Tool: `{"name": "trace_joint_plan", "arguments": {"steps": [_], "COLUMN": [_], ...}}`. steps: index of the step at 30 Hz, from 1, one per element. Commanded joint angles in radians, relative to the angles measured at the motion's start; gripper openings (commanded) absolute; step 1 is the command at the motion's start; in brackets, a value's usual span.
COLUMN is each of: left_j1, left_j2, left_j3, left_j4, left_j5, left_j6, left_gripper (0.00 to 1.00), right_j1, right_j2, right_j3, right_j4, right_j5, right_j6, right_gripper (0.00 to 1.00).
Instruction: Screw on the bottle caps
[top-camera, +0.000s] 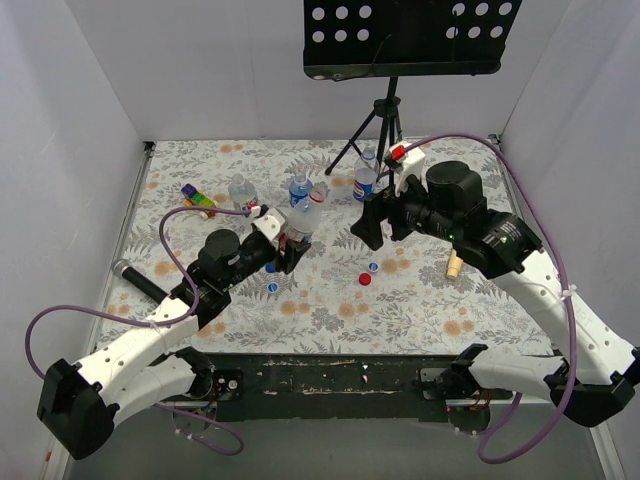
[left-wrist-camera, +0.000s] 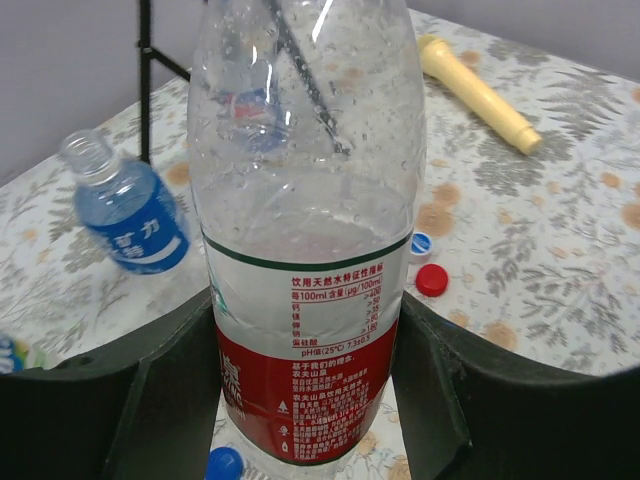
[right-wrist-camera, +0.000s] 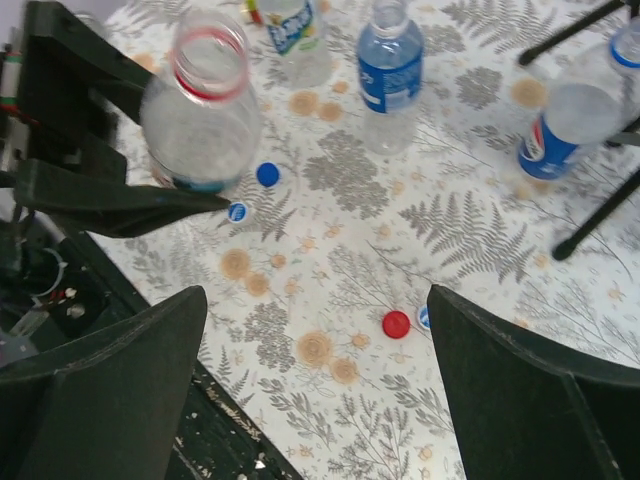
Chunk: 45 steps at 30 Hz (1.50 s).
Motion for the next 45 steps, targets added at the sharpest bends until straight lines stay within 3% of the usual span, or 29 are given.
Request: {"name": "trace_joint_plan", "arguments": {"steps": [1, 6, 13, 20, 22, 27, 45], "left_j1": [0.002, 0.007, 0.011, 0.022, 0.024, 0.031, 0.063], "left_j2": [-0.016, -0.045, -0.078, -0.075, -0.072, -0.062, -0.056], "left_j3": [0.003, 0.000, -0.030, -0.026, -0.023, -0.019, -0.016], "left_j4": [-0.002, -0.013, 0.011, 0.005, 0.001, -0.007, -0.005], "left_j5": [-0.225, -0.209, -0.178, -0.169, -0.173, -0.176, -0.132], "left_j6": [-0.021, -0.027, -0.039, -0.036, -0.036, -0.031, -0.030], "left_gripper": [0.40, 0.36, 0.38, 0.38, 0.38, 0.37, 0.37], "right_j1": [-0.001, -0.001, -0.001, -0.001, -0.001, -0.002, -0.002], "right_j2": [0.005, 0.066, 0.174, 0.330, 0.365, 0.437, 0.600], "right_j3": [-0.021, -0.061, -0.222, -0.301, -0.317, -0.331, -0.265], "right_j4": [-0.065, -0.157, -0.145, -0.100, -0.067, 0.007, 0.050], "right_j5": [0.159, 0.188, 0.190, 0.250, 0.253, 0.256, 0.254], "right_j6": [0.018, 0.053, 0.110, 0.142, 0.145, 0.153, 0.138], "right_gripper": [0.98, 0.98, 0.96, 0.88, 0.80, 0.70, 0.58]}}
